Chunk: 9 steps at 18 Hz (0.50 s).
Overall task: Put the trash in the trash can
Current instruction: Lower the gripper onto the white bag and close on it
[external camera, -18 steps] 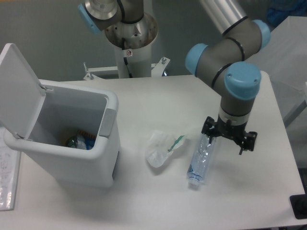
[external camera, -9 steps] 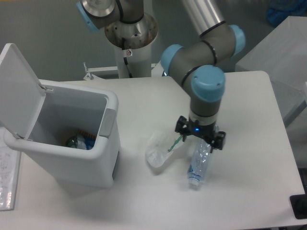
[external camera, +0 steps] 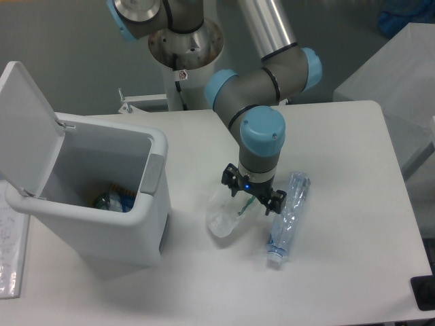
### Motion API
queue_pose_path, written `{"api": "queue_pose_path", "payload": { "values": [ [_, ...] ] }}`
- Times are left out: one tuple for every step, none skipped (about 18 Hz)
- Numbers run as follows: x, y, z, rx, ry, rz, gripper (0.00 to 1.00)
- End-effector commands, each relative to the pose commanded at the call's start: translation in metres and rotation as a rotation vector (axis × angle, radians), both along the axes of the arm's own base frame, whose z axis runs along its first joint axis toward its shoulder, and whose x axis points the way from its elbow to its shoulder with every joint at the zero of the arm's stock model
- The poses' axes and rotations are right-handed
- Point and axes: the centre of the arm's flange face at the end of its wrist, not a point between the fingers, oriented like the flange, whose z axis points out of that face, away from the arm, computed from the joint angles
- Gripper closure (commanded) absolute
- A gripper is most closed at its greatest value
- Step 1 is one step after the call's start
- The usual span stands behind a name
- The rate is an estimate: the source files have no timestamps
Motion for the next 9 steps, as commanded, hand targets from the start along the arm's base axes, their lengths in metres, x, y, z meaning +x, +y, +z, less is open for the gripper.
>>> {"api": "queue_pose_path", "payload": {
  "values": [
    [0.0,0.0011,-0.003,-0.003,-0.004,-0.002,0.19],
    [-0.0002,0.0013,-0.0057,-0.006,-0.007,-0.002,0.19],
    [0.0003,0.0011,-0.0064,-0.005,-0.01,-0.002,0.23],
    [0.0004,0.001,-0.0065,-0.006,-0.011,-0.003,0.31],
    [0.0005,0.0009,-0.0067,-0.007,-0.012,-0.003,0.38],
    [0.0005,0.0009,-0.0067,-0.007,-0.012,-0.003,0.47],
    [0.0002,0.0011,-0.0062,-0.007,-0.012,-0.005,0.62],
    [0.0001,0.0012,-0.005,-0.007,-0.012,-0.005,0.79],
    [0.0003,0.0011,-0.0042,-0.007,-0.012,-0.005,0.94]
  ]
}}
